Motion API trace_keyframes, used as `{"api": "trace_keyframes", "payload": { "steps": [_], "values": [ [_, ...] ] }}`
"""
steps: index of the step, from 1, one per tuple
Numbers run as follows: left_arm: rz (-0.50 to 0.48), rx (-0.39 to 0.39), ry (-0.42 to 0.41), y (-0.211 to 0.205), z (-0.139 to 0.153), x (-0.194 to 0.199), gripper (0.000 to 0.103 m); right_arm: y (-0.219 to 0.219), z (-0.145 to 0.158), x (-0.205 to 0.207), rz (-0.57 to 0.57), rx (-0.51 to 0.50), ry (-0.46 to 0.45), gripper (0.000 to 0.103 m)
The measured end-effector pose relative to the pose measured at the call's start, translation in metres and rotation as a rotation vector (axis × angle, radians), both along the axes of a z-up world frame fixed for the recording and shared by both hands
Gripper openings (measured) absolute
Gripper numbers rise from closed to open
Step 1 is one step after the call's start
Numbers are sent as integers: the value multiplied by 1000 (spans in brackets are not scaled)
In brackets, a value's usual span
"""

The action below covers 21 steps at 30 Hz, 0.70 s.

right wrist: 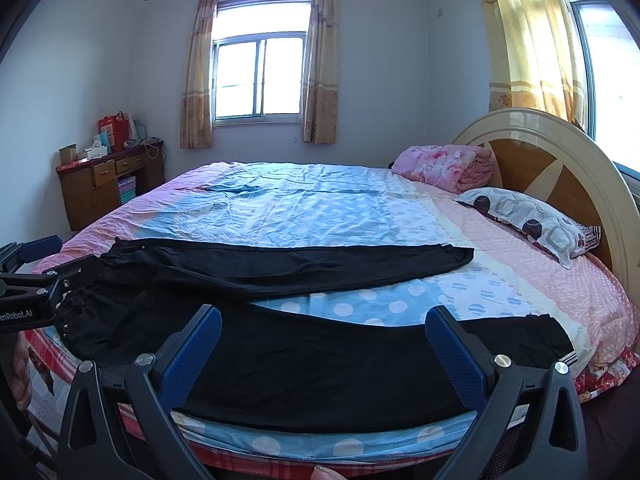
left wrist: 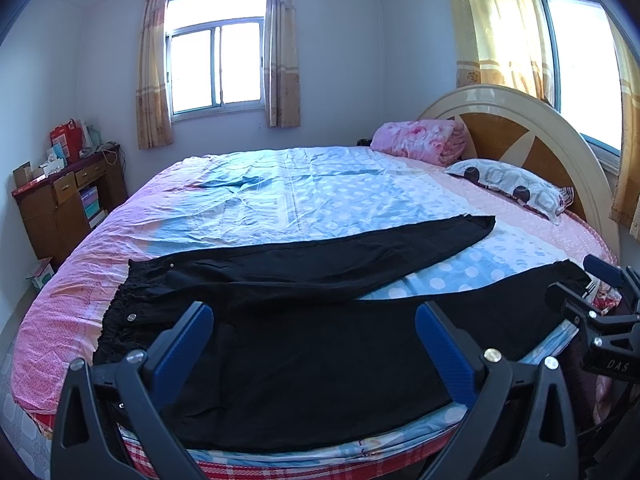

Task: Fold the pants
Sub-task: 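Grasp the waistband of the black pants with the left gripper while the right gripper grasps the leg hem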

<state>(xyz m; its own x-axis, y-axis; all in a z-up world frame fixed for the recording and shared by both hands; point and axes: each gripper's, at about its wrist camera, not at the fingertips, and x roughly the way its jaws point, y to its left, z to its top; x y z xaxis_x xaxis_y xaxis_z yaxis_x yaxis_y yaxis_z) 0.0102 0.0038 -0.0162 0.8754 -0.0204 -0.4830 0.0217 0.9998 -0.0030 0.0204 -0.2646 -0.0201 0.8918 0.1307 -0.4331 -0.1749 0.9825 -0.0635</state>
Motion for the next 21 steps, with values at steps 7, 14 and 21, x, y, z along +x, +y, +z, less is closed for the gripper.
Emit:
{"api": "trace_keyframes", "payload": {
  "steps": [7,14,21],
  "values": [
    [20,4,73,28,-28,32,103,-14,-8,25,-23,-17,43,102],
    [179,66,179,118,-58,84,103,-45,-20,78,-65,-64,117,102],
    [310,31,272,228,-74,158,103,-61,-38,128,-62,-113,188,102]
  ]
}}
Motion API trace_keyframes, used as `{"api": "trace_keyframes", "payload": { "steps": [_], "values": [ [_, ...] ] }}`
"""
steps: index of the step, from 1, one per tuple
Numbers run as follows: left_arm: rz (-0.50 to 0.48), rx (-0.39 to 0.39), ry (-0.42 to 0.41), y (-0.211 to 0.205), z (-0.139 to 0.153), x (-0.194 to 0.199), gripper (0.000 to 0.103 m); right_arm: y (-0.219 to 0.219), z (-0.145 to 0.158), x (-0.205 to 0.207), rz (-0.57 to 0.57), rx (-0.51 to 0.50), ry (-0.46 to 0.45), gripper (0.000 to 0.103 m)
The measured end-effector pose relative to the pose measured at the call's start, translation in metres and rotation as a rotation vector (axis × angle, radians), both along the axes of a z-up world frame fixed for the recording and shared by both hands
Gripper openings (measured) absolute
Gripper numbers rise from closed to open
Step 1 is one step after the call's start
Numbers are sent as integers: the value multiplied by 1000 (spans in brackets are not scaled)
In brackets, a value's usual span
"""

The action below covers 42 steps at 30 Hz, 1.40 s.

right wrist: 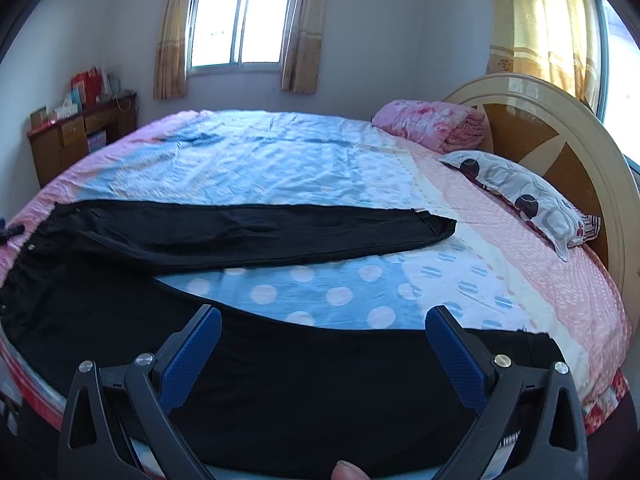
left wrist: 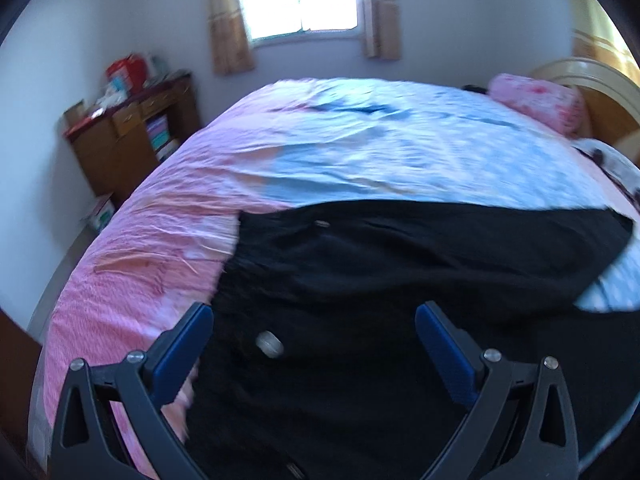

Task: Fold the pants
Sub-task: 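Grasp the waistband of the black pants with the left gripper while the right gripper grasps the leg hem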

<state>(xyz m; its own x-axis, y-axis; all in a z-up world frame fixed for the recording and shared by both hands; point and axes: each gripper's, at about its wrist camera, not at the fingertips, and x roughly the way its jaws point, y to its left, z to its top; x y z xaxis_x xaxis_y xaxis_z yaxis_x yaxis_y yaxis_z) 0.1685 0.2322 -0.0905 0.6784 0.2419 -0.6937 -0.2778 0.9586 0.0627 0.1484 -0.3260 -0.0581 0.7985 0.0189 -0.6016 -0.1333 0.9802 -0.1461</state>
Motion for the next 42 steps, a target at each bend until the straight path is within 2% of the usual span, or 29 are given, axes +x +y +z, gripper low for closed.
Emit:
{"api": "trace_keyframes", "payload": {
  "steps": [7,9,10,13,18,21,23,25,27,28,29,33,36,39,42],
  "values": [
    [43,-18,145,64,-37,94,99,1,-21,35,0,7,64,102],
    [47,-9,187,75,-50,114,95,1,-25,41,0,3,76,102],
    [56,-15,214,83,-58,125,88,0,-25,44,0,5,83,102],
    [51,-93,246,99,-72,140,85,-9,-25,53,-3,14,103,102],
    [22,-122,264,102,-81,147,86,-41,-14,81,-50,-10,117,102],
    [12,-141,283,104,-85,150,88,-70,-3,106,-85,39,118,102],
    [12,-133,299,103,-84,153,86,-96,3,131,-135,90,115,102],
    [-10,-106,298,97,-83,155,79,-117,5,158,-166,125,131,100],
    [-33,-89,291,92,-83,157,74,-135,4,187,-192,154,153,90],
    [-32,-90,287,92,-83,158,73,-144,1,203,-200,162,177,74],
    [-32,-90,279,92,-83,157,73,-153,-3,223,-209,181,210,64],
    [-48,-89,262,94,-84,155,73,-176,-17,291,-235,197,281,64],
    [-60,-90,272,94,-83,157,73,-183,-26,334,-236,164,301,64],
    [-69,-93,267,94,-84,161,73,-189,-38,370,-234,190,345,64],
    [-67,-90,264,93,-86,162,73,-188,-59,403,-213,173,421,64]
  ]
}}
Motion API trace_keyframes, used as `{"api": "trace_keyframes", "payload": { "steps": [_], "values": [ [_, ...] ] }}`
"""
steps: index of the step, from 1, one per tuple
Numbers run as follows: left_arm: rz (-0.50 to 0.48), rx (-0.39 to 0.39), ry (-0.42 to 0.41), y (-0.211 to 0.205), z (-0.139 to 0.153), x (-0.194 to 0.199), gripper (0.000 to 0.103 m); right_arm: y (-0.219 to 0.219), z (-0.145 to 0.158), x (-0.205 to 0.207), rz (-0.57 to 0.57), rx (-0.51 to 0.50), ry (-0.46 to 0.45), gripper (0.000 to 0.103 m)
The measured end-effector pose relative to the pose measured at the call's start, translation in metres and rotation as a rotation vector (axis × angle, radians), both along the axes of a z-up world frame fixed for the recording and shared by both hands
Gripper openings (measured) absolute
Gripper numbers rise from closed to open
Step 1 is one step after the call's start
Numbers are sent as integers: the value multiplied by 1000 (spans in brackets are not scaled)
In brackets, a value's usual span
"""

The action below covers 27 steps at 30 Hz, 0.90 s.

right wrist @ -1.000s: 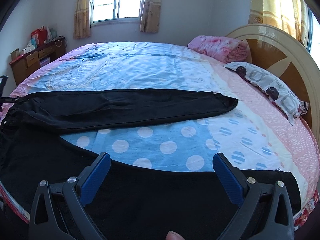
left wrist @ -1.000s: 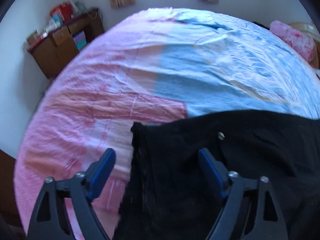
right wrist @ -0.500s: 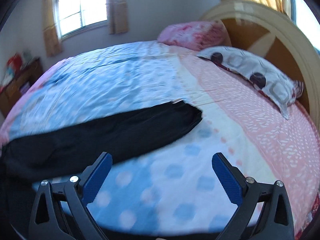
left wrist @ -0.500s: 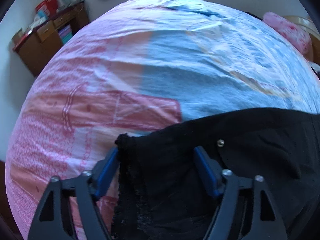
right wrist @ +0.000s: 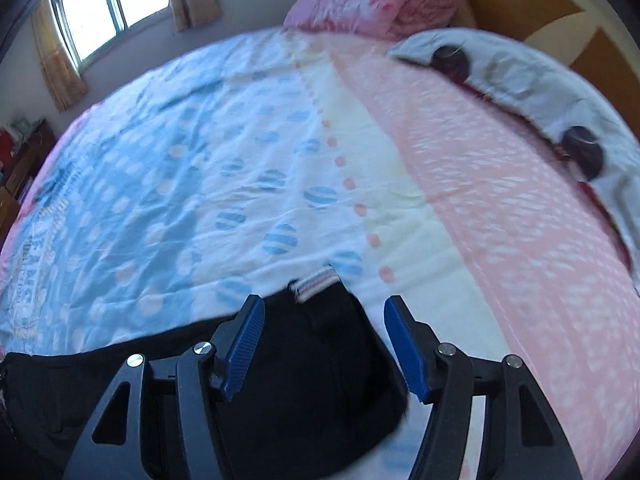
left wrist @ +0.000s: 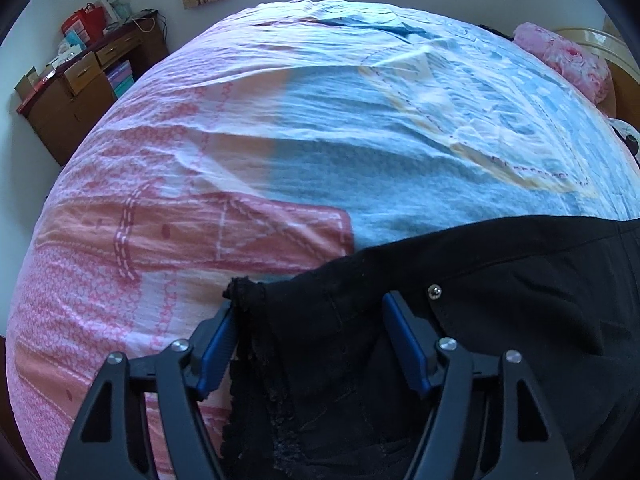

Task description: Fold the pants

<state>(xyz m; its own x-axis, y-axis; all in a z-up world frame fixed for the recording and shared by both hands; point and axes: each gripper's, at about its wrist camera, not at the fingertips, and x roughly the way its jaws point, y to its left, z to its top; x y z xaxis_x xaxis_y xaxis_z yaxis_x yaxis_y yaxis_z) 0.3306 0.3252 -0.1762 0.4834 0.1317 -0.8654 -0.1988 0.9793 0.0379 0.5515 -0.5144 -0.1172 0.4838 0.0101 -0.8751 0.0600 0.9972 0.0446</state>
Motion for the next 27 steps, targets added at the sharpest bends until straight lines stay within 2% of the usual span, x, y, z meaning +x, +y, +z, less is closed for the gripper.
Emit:
{"api": "trace_keyframes", "payload": {
  "steps": [4,6,7,8,9,10,11,13,18,27],
  "values": [
    [-4,13,-20,-2,-2,1,73,-5,-28,25,22,55,84,64],
    [-7,20,-36,-4,-3,0,71,-2,-36,28,45,38,92,63],
    [-18,28,-49,-7,-3,-1,65,1,-35,27,68,29,79,55],
    [-39,31,-62,-10,-2,0,50,4,-34,26,87,32,73,36],
    [-65,32,-75,-14,0,-1,40,5,-32,25,97,32,68,34],
    [-87,31,-84,-19,3,0,25,7,-30,23,103,26,67,28],
    [-93,44,-84,-24,4,1,23,10,-27,19,119,15,60,8],
    [-91,55,-77,-27,5,2,22,12,-18,9,136,-13,43,8],
    [-78,17,-115,-21,19,-7,21,6,15,-19,151,-26,-30,8],
    [-78,-78,-308,-14,69,-60,20,-13,87,-111,161,3,-196,8]
  ]
}}
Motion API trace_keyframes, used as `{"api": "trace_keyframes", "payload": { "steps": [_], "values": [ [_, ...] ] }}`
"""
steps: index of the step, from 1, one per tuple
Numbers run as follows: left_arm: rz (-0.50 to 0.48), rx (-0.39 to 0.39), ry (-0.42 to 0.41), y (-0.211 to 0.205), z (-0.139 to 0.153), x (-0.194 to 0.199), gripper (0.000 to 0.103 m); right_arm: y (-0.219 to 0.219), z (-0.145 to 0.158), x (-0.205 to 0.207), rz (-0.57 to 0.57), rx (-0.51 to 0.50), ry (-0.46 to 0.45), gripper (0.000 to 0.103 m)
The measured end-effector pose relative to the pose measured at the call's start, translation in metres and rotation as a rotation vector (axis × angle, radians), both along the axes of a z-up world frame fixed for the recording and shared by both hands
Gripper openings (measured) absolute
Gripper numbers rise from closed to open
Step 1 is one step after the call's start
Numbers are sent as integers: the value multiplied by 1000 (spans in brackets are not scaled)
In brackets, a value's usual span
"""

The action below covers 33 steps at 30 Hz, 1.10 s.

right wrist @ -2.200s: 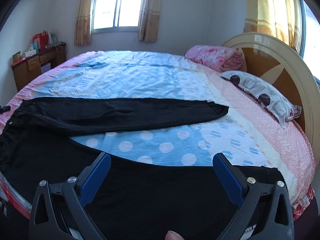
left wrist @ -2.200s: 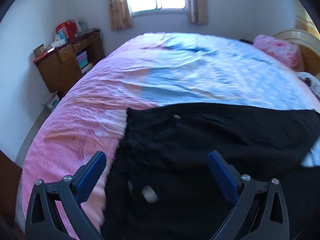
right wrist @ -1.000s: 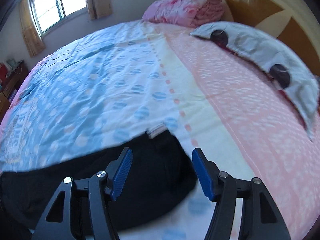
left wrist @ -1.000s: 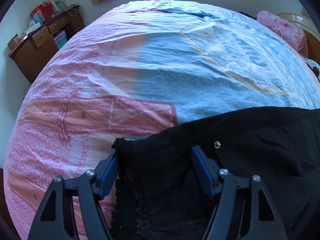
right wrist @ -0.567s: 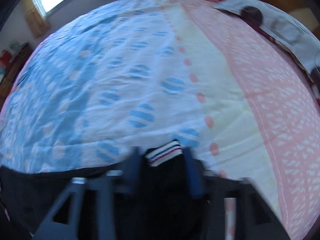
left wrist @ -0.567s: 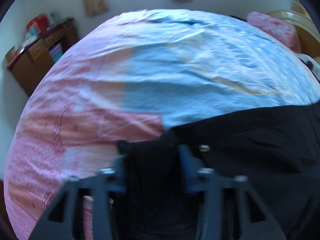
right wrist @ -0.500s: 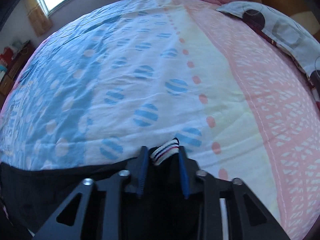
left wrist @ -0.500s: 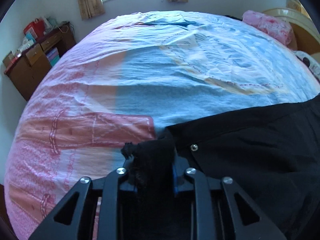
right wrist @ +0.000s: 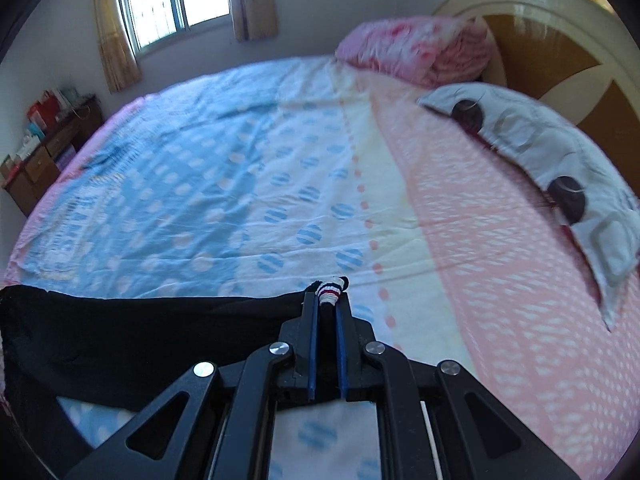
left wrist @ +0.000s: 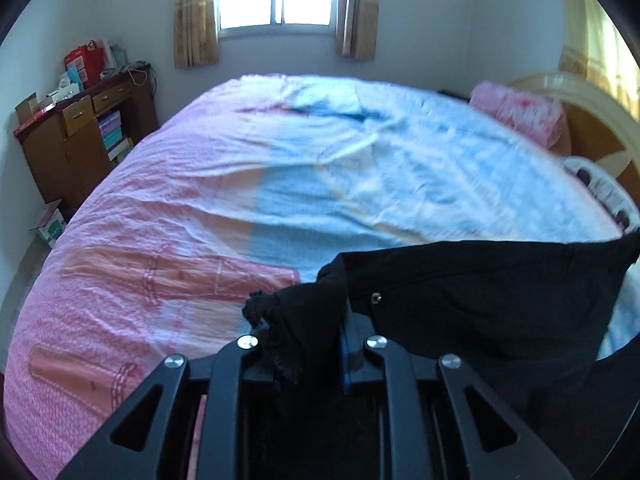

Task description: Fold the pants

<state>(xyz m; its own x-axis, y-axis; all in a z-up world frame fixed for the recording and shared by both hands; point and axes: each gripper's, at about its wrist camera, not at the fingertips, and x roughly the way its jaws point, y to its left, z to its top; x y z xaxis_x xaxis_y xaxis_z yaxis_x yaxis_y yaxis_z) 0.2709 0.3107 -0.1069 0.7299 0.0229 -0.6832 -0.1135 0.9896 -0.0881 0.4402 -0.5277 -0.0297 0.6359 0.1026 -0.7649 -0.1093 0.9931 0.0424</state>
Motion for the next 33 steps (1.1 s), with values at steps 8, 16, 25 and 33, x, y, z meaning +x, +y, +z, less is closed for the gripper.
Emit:
{"api": "trace_keyframes", "payload": {
  "steps": [8,16,25,33],
  "values": [
    [-39,-55,-106,-1,21,-67,20,-21,41,-111,-2,49,-120,8],
    [-84,-70,-157,-6,1,-151,21,-51,14,-202,-28,128,-113,8],
    [-126,-69,-177,-13,-31,-209,22,-72,-49,-269,-86,169,-16,8],
    [-139,-9,-174,-24,-55,-235,28,-68,-48,-296,-125,69,3,30]
  ]
}}
